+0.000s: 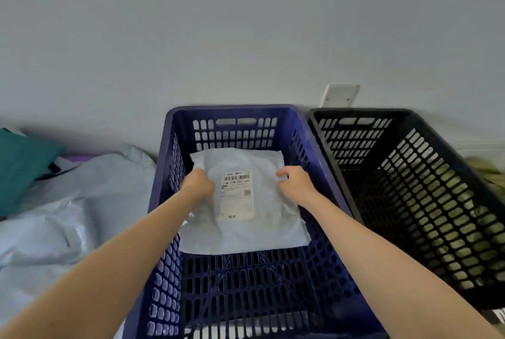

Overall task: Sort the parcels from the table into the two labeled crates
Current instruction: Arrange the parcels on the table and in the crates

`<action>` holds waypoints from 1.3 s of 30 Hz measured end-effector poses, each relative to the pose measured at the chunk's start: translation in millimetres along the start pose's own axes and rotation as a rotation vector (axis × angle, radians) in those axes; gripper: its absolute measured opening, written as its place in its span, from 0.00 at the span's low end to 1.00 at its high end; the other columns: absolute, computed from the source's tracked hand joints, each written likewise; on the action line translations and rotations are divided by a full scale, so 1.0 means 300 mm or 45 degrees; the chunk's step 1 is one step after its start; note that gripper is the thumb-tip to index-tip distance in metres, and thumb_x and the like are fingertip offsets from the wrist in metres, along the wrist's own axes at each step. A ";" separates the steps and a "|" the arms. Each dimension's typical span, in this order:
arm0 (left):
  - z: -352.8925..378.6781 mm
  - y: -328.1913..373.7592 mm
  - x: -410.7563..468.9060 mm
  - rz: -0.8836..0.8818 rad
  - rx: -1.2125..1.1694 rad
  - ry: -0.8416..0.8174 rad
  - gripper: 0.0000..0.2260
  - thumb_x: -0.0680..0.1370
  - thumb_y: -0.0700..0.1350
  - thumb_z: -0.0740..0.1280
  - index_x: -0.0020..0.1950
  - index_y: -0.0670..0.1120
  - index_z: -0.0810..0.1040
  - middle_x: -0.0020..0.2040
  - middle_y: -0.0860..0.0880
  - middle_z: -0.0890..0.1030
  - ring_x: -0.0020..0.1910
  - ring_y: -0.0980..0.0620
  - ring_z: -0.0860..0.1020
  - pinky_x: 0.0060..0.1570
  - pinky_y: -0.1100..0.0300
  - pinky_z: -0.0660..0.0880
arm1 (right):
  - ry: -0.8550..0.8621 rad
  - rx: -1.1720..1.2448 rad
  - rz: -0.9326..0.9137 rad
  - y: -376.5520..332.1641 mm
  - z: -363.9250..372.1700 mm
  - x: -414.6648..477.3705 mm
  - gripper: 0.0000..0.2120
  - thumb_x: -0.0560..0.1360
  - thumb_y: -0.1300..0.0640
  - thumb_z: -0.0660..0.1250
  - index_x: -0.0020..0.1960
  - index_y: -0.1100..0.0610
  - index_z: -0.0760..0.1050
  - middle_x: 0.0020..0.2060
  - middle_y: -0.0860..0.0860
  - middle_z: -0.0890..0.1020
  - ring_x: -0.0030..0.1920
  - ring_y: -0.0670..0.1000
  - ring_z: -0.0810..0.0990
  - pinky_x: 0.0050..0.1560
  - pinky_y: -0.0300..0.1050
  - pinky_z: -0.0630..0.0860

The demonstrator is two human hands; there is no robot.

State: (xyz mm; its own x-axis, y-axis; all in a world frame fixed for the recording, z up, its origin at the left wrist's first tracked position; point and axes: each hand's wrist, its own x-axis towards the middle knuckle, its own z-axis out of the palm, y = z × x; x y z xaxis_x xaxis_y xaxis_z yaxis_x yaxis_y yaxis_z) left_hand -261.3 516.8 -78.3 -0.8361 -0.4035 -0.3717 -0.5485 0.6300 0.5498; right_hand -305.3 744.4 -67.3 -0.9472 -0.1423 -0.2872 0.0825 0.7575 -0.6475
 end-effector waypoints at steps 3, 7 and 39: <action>0.055 -0.003 0.028 -0.069 -0.029 -0.016 0.05 0.77 0.34 0.58 0.44 0.39 0.72 0.35 0.47 0.70 0.31 0.51 0.69 0.26 0.60 0.64 | 0.011 -0.047 0.052 0.009 0.033 0.039 0.19 0.77 0.65 0.62 0.68 0.62 0.72 0.66 0.57 0.75 0.68 0.57 0.72 0.66 0.46 0.67; 0.130 -0.010 0.059 -0.090 -0.067 -0.022 0.08 0.78 0.35 0.58 0.49 0.36 0.76 0.44 0.41 0.77 0.43 0.42 0.78 0.34 0.57 0.70 | 0.049 -0.149 0.140 0.041 0.081 0.100 0.12 0.74 0.67 0.60 0.34 0.57 0.67 0.43 0.56 0.73 0.45 0.57 0.73 0.45 0.45 0.69; 0.420 -0.144 0.150 0.358 0.590 -0.299 0.49 0.69 0.65 0.70 0.77 0.62 0.38 0.76 0.52 0.30 0.76 0.43 0.35 0.71 0.31 0.43 | -0.256 -0.676 -0.148 0.245 0.379 0.195 0.36 0.81 0.41 0.54 0.77 0.44 0.34 0.77 0.52 0.34 0.78 0.55 0.38 0.75 0.59 0.43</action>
State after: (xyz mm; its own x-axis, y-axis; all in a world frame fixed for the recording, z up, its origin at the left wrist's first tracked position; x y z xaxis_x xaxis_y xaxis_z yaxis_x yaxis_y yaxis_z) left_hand -273.7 555.1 -213.1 -0.8944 -0.0543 -0.4439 -0.1992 0.9370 0.2869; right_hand -319.3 719.4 -212.0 -0.8589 -0.3225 -0.3977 -0.2342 0.9382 -0.2550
